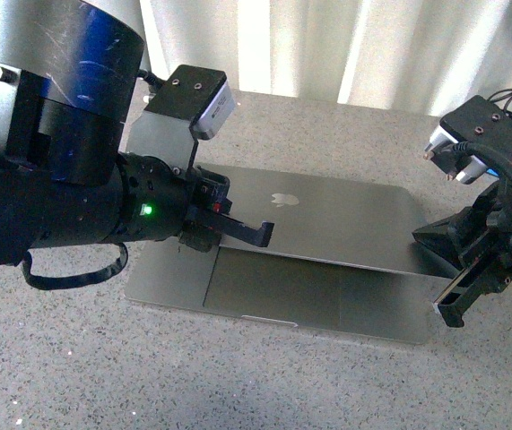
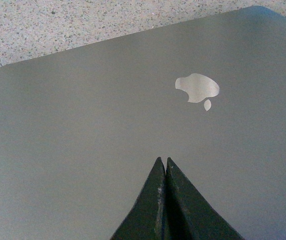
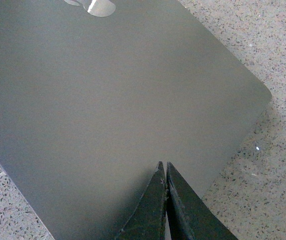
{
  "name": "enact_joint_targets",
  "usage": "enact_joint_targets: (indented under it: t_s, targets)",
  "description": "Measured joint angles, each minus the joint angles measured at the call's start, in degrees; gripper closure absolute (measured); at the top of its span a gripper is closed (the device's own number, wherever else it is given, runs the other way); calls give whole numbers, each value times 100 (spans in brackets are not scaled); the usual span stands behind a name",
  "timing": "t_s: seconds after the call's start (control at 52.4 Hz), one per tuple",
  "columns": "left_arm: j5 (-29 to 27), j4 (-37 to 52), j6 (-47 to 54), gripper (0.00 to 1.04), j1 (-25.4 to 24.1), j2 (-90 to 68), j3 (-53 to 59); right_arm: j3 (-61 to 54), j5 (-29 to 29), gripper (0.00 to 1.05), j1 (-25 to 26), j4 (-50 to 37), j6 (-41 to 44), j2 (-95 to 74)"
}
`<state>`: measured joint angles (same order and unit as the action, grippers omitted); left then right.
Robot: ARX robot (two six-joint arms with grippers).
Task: Close laptop
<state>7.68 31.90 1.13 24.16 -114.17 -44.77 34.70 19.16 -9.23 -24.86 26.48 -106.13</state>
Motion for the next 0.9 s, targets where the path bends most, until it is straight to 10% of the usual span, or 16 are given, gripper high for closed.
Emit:
enact_joint_targets:
  t_s: [0.897]
  targets:
    - [-17, 380, -372, 101, -44, -223, 203, 0, -44, 104, -160, -275, -44, -424]
